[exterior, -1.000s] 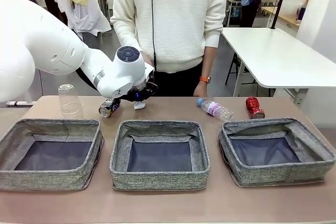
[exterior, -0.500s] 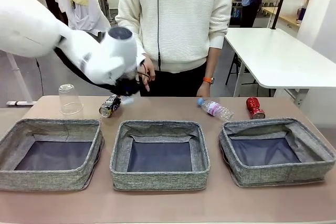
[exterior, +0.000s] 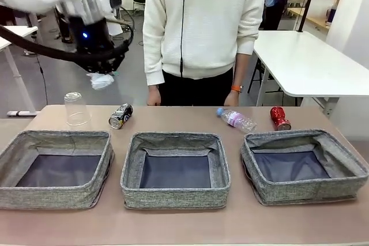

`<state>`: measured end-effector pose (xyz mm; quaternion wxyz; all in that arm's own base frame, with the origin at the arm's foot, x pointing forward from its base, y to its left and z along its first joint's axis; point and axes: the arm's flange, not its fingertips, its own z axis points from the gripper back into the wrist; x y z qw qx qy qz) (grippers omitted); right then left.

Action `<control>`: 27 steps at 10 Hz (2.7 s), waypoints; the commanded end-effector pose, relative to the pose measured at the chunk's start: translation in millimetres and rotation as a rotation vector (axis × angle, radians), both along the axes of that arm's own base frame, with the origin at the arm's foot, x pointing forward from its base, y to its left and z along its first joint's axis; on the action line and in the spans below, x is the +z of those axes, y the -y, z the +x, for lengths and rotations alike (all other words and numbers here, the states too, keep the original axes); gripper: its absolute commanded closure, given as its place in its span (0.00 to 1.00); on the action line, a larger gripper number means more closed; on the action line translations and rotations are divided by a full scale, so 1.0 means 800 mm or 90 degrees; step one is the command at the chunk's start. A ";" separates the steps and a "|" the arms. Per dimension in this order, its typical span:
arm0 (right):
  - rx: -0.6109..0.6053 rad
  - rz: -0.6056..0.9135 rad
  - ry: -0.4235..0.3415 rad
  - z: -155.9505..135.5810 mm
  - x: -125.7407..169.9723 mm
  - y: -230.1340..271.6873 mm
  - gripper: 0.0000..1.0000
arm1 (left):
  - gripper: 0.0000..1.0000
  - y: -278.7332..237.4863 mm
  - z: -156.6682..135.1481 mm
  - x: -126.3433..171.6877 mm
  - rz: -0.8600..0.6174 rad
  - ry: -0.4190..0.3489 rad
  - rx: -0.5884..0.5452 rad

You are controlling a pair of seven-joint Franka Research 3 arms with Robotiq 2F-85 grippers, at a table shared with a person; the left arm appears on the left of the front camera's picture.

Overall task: Sort the waste into the appropriate baskets.
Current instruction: Pick up the waste item pointed out by the person.

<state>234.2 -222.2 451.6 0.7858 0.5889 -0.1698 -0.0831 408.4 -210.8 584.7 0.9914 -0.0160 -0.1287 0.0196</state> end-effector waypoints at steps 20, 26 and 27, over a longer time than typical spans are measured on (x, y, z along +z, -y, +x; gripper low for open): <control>-0.001 0.006 0.021 0.002 0.002 -0.001 0.00 | 0.95 0.239 -0.058 0.244 -0.131 -0.089 0.126; -0.001 0.006 0.021 0.002 0.002 -0.001 0.00 | 0.95 0.232 -0.061 0.201 0.116 -0.075 0.089; -0.001 0.006 0.021 0.002 0.002 -0.001 0.00 | 0.95 0.229 -0.058 0.195 0.172 -0.030 0.150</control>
